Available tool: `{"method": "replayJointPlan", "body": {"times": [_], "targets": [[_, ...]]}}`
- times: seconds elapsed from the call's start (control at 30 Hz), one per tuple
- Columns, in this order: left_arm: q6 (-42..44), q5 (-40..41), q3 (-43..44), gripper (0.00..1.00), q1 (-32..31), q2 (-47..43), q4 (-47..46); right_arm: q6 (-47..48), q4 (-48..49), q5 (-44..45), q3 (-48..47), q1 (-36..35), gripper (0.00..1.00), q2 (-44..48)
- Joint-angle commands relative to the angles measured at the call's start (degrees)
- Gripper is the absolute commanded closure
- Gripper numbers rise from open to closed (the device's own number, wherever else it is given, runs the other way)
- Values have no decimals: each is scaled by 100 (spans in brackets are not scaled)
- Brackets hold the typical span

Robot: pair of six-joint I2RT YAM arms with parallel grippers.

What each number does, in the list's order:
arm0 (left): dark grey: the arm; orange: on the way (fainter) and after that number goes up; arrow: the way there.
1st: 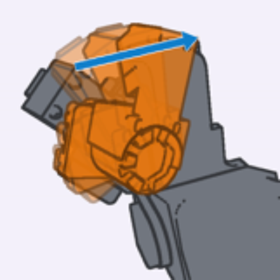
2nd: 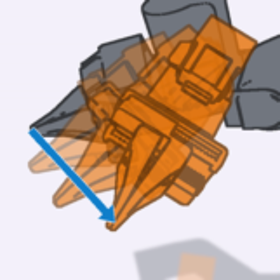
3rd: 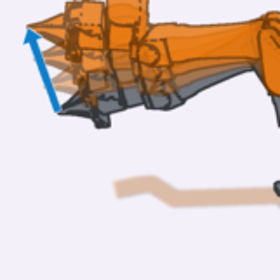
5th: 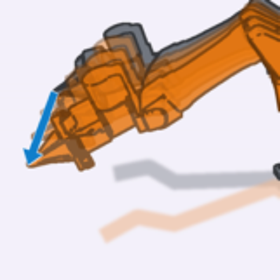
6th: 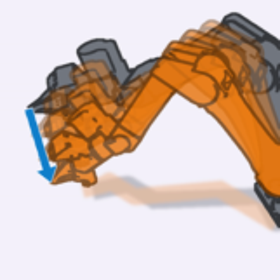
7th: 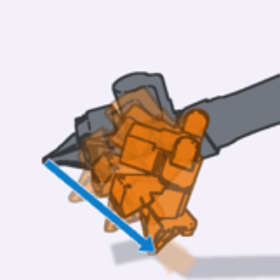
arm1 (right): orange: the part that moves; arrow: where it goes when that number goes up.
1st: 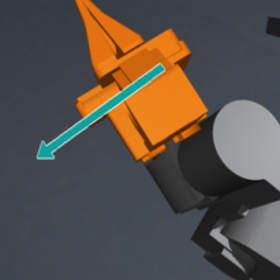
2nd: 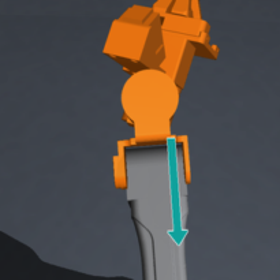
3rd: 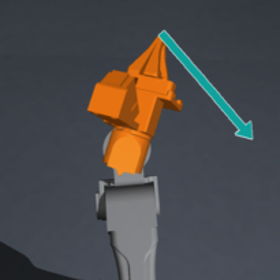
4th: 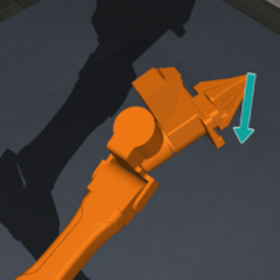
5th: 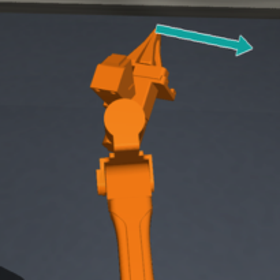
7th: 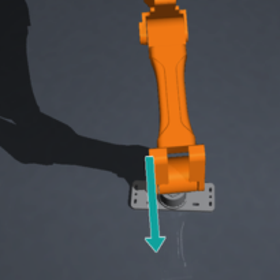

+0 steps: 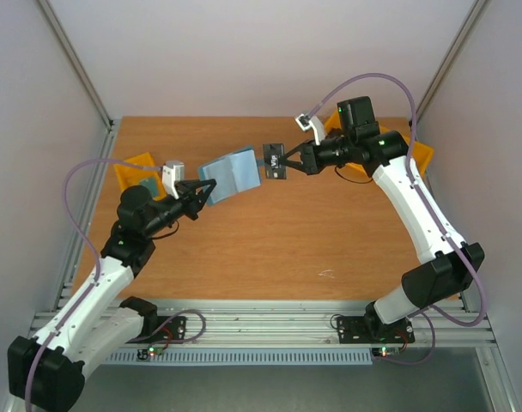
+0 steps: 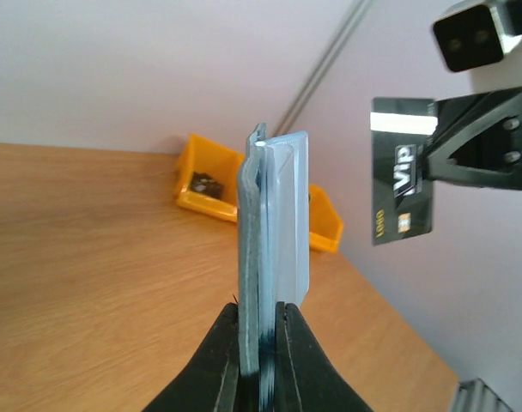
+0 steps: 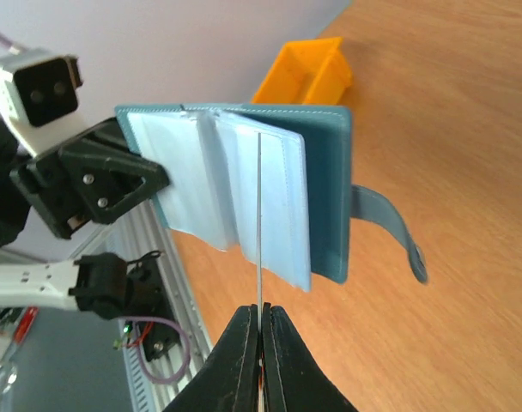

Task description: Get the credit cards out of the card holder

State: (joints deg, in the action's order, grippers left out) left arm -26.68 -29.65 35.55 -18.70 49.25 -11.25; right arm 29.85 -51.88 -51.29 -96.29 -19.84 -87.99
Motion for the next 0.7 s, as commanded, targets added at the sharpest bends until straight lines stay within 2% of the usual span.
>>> {"method": "replayJointPlan", "body": {"times": [0.0, 0.17, 0.43, 0.67], "targets": [[470, 840, -164, 100, 33, -260, 290, -809, 543, 721, 117, 24, 99, 171], [660, 1376, -350, 100, 41, -444, 545, -2010, 1279, 1713, 297, 24, 99, 170], [547, 1973, -658, 100, 99, -716, 732, -4872, 3313, 3587, 1355, 24, 99, 286], [328, 2263, -938, 100, 249, -1027, 788, -6001, 3840, 5044, 1455, 24, 99, -40]]}}
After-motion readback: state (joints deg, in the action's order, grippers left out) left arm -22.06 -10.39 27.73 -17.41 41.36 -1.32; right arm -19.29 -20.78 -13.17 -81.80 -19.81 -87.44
